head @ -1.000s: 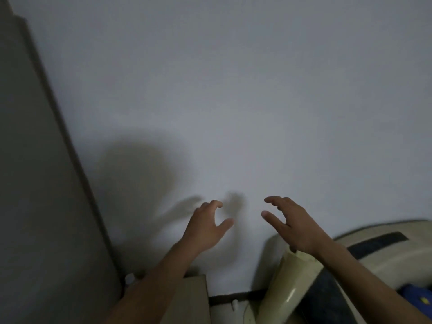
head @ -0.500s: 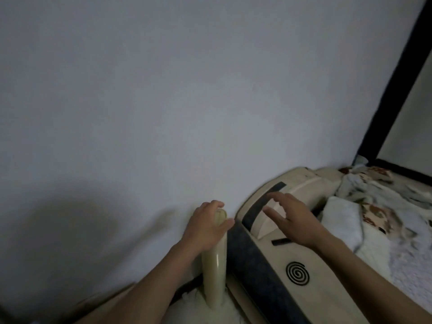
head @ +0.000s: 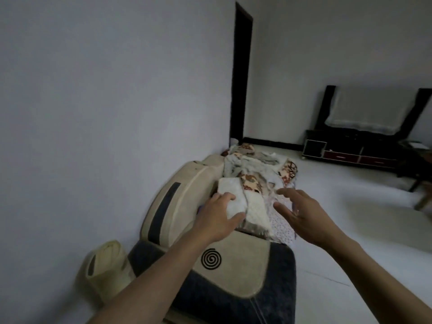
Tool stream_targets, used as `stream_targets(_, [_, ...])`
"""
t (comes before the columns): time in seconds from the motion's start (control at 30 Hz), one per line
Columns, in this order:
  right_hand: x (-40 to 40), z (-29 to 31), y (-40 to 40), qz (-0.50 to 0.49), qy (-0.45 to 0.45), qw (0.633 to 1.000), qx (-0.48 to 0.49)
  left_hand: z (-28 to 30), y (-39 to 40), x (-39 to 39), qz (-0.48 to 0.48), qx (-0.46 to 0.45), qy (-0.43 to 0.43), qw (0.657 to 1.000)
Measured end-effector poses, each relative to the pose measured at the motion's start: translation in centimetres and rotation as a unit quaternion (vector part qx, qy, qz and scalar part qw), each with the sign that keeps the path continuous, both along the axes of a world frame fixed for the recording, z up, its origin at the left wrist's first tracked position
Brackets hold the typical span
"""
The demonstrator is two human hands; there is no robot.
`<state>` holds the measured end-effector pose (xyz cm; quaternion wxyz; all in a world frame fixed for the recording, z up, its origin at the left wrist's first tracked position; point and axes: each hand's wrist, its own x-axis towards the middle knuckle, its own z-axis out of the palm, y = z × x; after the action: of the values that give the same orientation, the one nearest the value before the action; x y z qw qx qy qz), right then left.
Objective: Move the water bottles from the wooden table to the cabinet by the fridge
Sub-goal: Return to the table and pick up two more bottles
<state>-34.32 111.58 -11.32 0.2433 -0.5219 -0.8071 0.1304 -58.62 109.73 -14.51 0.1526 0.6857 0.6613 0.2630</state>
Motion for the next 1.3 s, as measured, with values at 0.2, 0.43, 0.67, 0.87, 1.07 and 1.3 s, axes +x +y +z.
stream_targets(0.2, [2.5, -0.3, -4.5, -0.167, -0.013, 0.986, -0.014, -0.7, 2.4, 2.2, -0.134, 0.009, 0.004, 0.991])
stream_targets(0.43, [1.0, -1.2, -10.7, -0.294, -0.003, 0.956, -0.021, -2.9, 2.2, 1.2, -0.234, 0.021, -0.016, 0.972])
stream_targets(0.67, [4.3, -1.1, -18.8, -0.387, -0.027, 0.921, -0.046, -2.0, -0.2, 6.2, -0.332, 0.032, -0.029, 0.942])
stream_targets(0.87, [9.4, 0.6, -25.1, -0.445, -0.033, 0.894, -0.033, -0.2, -4.1, 12.6, -0.402, 0.045, -0.03, 0.914])
stream_targets(1.07, [15.1, 0.5, -30.4, -0.464, -0.001, 0.886, -0.011, 0.3, -7.9, 19.1, -0.426, 0.04, -0.002, 0.904])
stream_targets(1.3, [21.6, -0.1, -35.5, -0.479, 0.031, 0.877, -0.021, 0.8, -11.9, 27.4, -0.43, 0.041, 0.014, 0.902])
